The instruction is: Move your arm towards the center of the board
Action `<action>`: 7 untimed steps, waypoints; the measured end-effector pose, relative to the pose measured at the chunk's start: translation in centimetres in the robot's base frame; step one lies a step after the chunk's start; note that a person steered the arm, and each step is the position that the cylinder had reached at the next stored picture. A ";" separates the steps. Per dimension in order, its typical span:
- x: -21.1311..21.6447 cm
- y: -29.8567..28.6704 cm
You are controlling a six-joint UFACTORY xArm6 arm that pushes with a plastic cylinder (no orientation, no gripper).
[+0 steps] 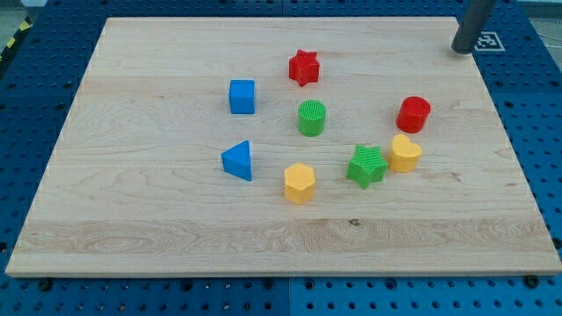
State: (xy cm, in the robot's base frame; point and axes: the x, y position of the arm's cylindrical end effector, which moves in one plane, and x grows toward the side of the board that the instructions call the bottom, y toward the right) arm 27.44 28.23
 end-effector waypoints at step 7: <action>0.0 -2.3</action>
State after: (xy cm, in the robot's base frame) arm 27.44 25.93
